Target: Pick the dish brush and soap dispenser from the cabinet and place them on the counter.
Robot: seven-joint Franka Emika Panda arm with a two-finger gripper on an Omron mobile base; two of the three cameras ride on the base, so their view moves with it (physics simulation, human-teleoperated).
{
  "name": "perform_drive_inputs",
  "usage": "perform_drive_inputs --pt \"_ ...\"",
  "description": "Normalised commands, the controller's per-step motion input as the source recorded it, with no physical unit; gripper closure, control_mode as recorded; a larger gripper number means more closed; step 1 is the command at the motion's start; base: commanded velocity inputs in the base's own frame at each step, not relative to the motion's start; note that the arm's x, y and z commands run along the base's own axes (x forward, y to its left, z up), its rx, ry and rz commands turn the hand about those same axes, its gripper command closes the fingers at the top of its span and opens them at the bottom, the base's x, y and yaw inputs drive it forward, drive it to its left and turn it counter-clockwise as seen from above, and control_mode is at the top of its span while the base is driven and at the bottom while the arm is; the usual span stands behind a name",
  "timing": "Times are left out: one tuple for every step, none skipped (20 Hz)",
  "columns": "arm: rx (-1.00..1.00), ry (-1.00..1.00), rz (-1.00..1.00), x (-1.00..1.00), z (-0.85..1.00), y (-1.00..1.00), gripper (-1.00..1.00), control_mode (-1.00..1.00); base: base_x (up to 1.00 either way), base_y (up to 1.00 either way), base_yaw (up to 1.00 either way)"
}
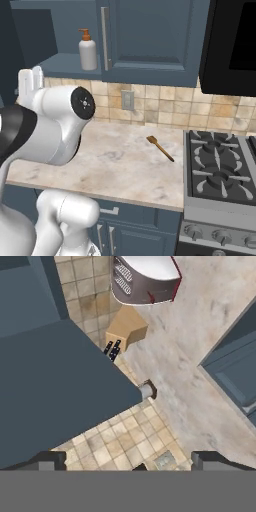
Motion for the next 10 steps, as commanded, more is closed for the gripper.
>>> perform_drive_inputs --pt "0.05 0.03 0.0 0.12 0.28 0.09 -1.0 -1.0 0.0 0.0 0.0" --pt "0.04 0.04 0.0 0.14 0.25 0.08 -1.0 -1.0 0.0 0.0 0.0" --pt "0.03 0.03 0.0 0.21 0.18 0.07 -1.0 -1.0 0.0 0.0 0.0" --pt "0.01 0.04 0.0 0.26 0.13 0.08 -1.0 -1.0 0.0 0.0 0.0" --pt "0.01 0.05 0.0 0.31 0.05 0.04 -1.0 -1.0 0.0 0.0 0.0" --pt "0.0 0.05 0.0 0.3 0.03 0.0 -1.0 -1.0 0.0 0.0 0.0" --pt "0.0 0.03 0.0 0.22 0.0 0.0 -1.0 -1.0 0.0 0.0 0.0" --pt "0.0 0.0 0.0 0.12 -0.02 0.01 -1.0 -1.0 0.0 0.0 0.0" --pt "0.0 0.0 0.01 0.14 0.0 0.0 -1.0 -1.0 0.0 0.0 0.0" --pt "0.0 0.0 0.0 0.24 0.0 0.04 -1.0 -1.0 0.0 0.0 0.0"
